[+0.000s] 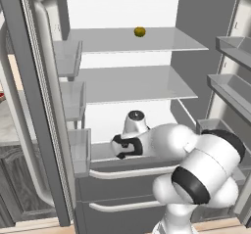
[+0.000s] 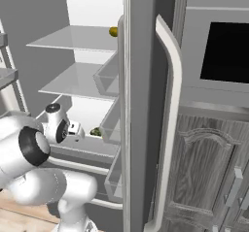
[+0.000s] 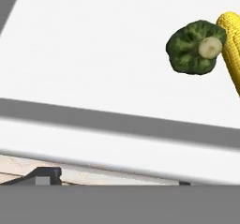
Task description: Place the corn and broccoli inside the fridge drawer. Close the drawer after placing the vegetables.
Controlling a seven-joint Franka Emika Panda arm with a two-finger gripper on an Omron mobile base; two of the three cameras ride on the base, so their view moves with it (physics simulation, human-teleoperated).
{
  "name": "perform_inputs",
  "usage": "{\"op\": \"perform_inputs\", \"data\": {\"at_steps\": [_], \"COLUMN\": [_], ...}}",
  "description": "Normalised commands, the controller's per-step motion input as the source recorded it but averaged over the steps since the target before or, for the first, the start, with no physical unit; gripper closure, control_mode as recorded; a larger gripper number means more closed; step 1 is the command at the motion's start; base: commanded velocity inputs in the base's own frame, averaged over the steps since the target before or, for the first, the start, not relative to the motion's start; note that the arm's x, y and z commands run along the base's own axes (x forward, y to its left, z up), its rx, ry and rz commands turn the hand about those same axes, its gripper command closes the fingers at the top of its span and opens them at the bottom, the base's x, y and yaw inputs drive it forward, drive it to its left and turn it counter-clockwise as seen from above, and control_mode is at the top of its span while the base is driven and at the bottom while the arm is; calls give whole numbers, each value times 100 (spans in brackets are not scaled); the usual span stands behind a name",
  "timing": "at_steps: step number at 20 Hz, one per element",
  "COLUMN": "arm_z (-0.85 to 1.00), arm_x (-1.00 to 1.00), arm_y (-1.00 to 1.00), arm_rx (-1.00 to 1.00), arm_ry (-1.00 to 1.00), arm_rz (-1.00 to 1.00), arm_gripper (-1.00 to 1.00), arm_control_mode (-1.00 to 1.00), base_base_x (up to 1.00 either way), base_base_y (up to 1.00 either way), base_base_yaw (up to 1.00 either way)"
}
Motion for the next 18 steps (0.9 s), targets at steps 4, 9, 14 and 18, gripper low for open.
{"op": "perform_inputs", "data": {"at_steps": [4, 9, 14, 18], "arm_z": [-13, -37, -25, -18], "arm_x": [72, 49, 63, 68], "arm_y": [1, 1, 0, 0], "arm_rx": [6, 4, 5, 5], "arm_ry": [-1, -13, -10, -10], "arm_rz": [0, 0, 0, 0], "arm_gripper": [-100, -100, -100, -100], "arm_control_mode": [-100, -100, -100, -100], "base_base_x": [0, 0, 0, 0], "base_base_y": [0, 0, 0, 0], "base_base_yaw": [0, 0, 0, 0]}}
